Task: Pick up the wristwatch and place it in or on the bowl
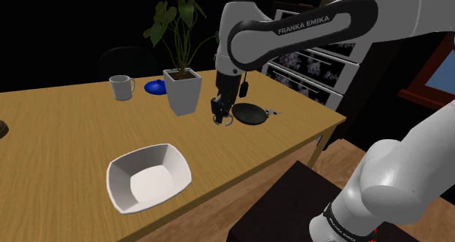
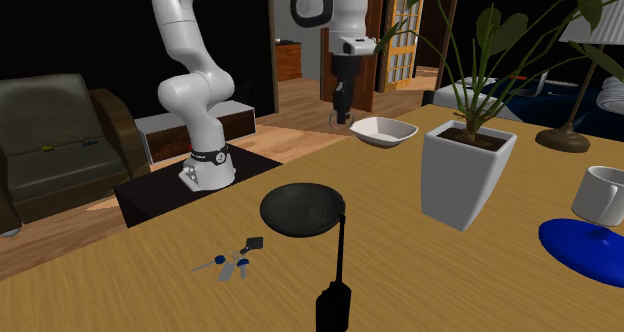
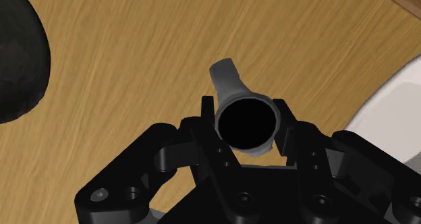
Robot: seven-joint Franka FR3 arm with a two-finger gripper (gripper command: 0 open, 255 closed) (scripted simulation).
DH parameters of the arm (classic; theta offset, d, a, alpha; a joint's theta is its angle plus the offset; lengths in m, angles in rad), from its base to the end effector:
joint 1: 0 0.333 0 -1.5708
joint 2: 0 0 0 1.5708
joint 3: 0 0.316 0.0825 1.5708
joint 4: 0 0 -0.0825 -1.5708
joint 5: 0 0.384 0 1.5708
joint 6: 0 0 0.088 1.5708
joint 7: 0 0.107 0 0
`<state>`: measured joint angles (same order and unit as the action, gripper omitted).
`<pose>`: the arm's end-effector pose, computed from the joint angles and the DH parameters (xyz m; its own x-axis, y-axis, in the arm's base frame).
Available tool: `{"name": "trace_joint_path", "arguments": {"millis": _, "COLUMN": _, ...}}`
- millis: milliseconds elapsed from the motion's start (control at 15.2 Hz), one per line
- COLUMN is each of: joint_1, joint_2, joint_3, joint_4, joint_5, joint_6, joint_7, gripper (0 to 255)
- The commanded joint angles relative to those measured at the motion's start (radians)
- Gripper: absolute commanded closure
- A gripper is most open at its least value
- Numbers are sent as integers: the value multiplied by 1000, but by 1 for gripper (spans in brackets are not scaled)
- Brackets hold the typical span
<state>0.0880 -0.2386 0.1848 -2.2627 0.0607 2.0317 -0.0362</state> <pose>0.4569 0.1345 0.4572 0.9619 0.2735 0.0045 0.2735 -0.9618 -0.0109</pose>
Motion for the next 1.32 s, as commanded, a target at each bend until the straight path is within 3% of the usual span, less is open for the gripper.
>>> {"name": "trace_joint_path", "arguments": {"millis": 0, "joint_1": -23, "joint_2": 2, "joint_3": -33, "joint_4": 0, "joint_5": -9, "joint_6": 0, "joint_7": -54, "gripper": 255}}
{"name": "trace_joint_path", "arguments": {"millis": 594, "joint_1": -120, "joint_2": 59, "joint_3": -170, "joint_4": 68, "joint_5": -45, "joint_6": -16, "joint_7": -267, "gripper": 255}}
{"name": "trace_joint_path", "arguments": {"millis": 1254, "joint_1": -217, "joint_2": 199, "joint_3": -292, "joint_4": 239, "joint_5": -53, "joint_6": -49, "joint_7": -483, "gripper": 255}}
